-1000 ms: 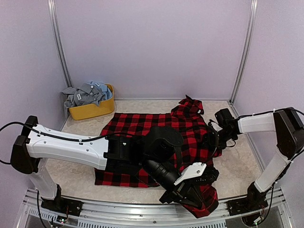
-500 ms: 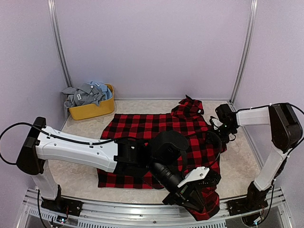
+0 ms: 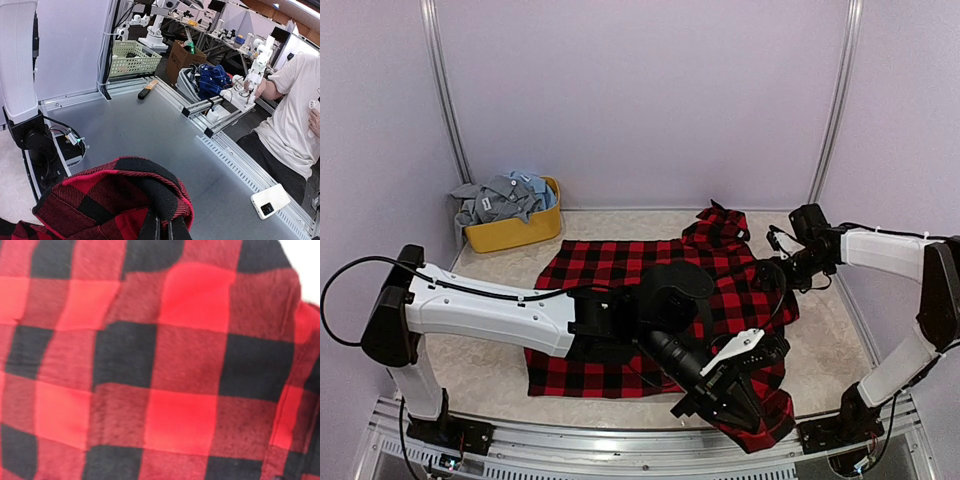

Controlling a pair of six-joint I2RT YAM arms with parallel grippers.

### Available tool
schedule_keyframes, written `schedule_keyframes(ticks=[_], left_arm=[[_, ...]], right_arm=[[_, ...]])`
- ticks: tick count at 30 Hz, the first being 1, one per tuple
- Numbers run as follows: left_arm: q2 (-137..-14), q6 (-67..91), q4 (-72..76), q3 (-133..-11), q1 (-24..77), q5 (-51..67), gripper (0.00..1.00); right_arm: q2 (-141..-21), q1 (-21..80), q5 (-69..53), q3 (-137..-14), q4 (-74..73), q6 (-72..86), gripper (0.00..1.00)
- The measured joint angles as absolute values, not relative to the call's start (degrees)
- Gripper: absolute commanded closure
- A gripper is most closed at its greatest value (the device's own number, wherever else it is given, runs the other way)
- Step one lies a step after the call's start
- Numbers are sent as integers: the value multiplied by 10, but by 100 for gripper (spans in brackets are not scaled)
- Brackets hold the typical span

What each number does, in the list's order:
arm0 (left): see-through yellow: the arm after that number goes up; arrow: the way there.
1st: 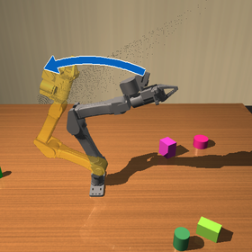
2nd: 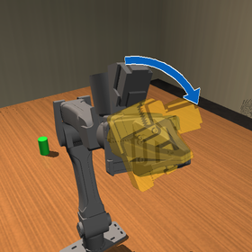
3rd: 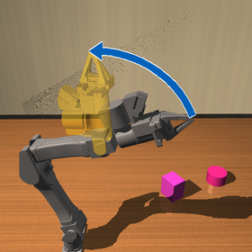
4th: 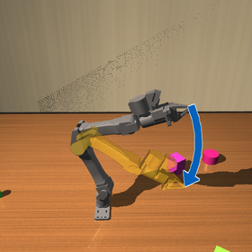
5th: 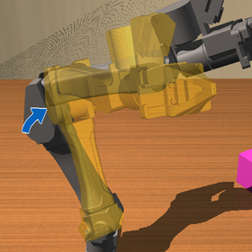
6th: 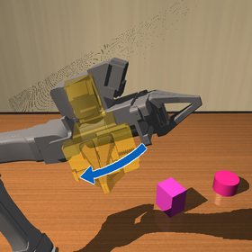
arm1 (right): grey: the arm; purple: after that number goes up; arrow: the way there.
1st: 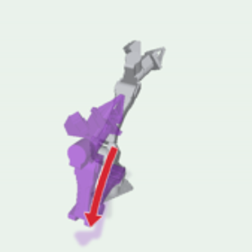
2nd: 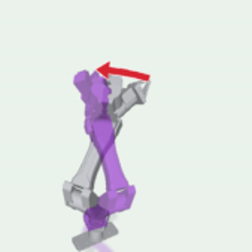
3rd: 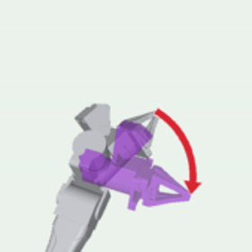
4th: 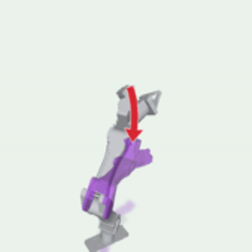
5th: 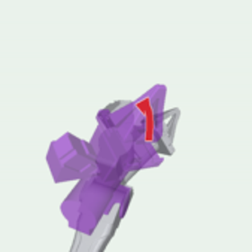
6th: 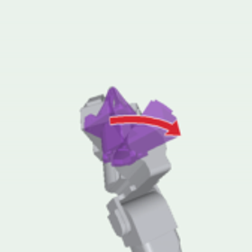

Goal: Fold and stack the long sleeve shirts
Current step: Smooth out the flattened shirt at the center of the board, then pass from the left arm to the right

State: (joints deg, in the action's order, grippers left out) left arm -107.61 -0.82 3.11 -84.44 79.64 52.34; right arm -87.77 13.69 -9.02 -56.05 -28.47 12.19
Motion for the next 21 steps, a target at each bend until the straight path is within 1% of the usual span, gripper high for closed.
schedule_keyframes(ticks=[4, 8, 14, 21], left_arm=[[-1076, 24, 62, -844, 784, 536, 100], [-1061, 59, 102, -823, 737, 537, 100], [-1045, 74, 149, -765, 658, 536, 100], [-1045, 77, 171, -750, 617, 558, 100]], right_arm=[[-845, 137, -114, -552, -285, 120, 8], [-770, 137, -176, -530, -276, 118, 6], [-625, 137, -310, -518, -253, 117, 4], [-543, 137, -473, -480, -232, 117, 2]])
